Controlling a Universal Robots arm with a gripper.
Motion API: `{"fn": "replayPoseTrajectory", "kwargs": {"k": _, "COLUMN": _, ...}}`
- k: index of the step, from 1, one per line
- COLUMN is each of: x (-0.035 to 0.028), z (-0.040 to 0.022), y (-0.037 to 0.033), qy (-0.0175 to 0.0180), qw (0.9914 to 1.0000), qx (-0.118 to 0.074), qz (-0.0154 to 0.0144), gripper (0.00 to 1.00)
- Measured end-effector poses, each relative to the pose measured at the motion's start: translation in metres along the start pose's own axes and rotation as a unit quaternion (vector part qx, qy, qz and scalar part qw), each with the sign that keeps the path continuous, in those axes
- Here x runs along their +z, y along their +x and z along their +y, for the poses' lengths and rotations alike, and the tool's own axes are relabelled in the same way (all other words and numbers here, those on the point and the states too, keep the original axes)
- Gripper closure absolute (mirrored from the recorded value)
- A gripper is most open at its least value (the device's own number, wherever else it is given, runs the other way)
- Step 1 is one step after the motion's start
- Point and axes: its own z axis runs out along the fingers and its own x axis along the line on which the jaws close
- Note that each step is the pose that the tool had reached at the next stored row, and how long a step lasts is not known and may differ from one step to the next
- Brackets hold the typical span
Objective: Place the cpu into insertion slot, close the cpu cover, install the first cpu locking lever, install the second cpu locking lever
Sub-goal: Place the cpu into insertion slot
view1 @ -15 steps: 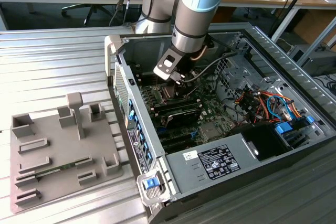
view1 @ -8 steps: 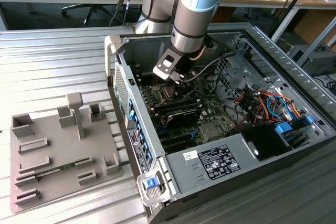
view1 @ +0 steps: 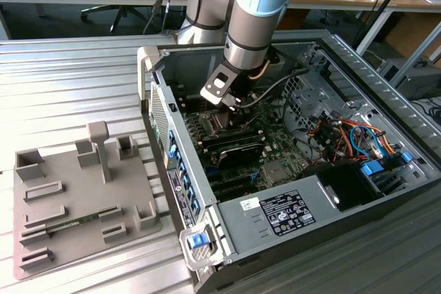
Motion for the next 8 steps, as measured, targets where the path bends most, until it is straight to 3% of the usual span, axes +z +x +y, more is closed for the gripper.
{"fn": "replayPoseTrajectory", "kwargs": {"k": 8, "x": 0.0001, "z": -0.0014, "y": 0.0000, "qy": -0.0002, "qw": 0.99999, "qx": 0.004, "qz": -0.0001, "gripper": 0.47}}
